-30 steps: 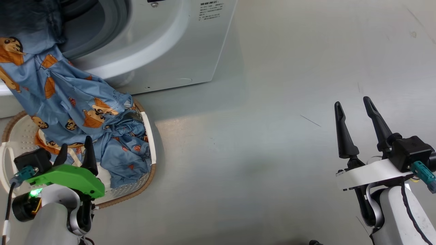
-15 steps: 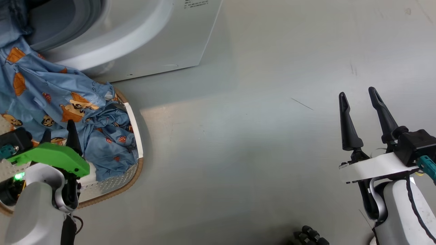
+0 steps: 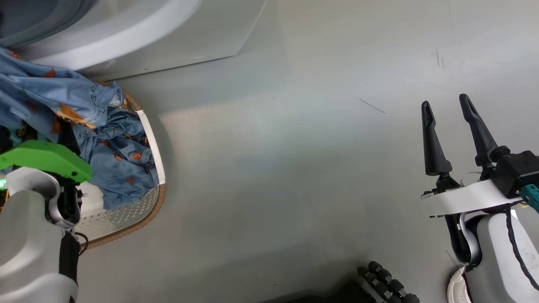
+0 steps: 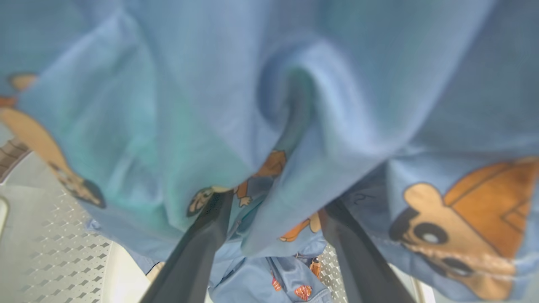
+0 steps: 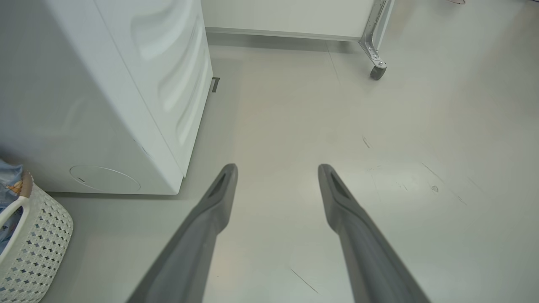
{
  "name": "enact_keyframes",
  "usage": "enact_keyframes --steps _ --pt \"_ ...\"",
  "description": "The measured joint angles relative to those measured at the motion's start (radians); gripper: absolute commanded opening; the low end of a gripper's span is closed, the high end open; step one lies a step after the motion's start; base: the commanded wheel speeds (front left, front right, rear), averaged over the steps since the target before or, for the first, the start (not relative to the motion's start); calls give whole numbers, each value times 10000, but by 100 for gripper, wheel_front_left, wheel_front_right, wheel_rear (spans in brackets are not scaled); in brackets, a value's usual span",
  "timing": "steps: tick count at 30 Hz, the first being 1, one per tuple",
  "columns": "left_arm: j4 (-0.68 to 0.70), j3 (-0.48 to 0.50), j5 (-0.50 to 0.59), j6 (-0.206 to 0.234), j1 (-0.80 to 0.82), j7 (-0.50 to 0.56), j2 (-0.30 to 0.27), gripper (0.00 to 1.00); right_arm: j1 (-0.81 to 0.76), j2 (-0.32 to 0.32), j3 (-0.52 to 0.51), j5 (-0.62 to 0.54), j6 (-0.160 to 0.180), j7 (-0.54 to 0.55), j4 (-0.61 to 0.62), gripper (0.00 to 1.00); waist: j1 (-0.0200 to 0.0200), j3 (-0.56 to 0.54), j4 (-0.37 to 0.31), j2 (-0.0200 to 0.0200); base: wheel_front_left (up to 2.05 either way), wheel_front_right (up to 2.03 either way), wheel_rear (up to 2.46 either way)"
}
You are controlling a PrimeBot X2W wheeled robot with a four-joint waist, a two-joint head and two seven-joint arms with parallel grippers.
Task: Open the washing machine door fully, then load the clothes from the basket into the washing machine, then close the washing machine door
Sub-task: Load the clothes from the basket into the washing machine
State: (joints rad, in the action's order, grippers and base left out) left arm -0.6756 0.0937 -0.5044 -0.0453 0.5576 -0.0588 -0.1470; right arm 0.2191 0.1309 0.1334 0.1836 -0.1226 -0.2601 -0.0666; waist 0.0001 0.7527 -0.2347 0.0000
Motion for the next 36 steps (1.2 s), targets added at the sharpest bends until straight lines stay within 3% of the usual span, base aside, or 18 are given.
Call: enact_keyframes --steps 18,19,20,21,24,36 --pt "-546 190 -92 -221 1300 -1639 128 100 236 109 -86 -84 0 0 96 100 0 869 89 0 0 0 0" --pt "-594 190 -61 -247 1330 -1726 128 94 237 119 -86 -84 0 0 96 100 0 903 103 0 0 0 0" --pt "-614 190 -61 -247 1360 -1726 128 74 238 127 -86 -84 0 0 96 100 -1 919 110 0 0 0 0" --pt "-637 192 -59 -247 1395 -1726 128 47 241 128 -86 -84 0 0 96 100 -1 934 119 0 0 0 0" --pt "-669 221 17 -251 1451 -1802 128 0 270 127 -84 -86 0 0 92 100 -1 970 146 0 0 0 0" --pt "-761 380 40 -435 1276 -1904 468 0 447 25 -245 -90 0 0 -59 100 -1 677 357 0 0 0 0"
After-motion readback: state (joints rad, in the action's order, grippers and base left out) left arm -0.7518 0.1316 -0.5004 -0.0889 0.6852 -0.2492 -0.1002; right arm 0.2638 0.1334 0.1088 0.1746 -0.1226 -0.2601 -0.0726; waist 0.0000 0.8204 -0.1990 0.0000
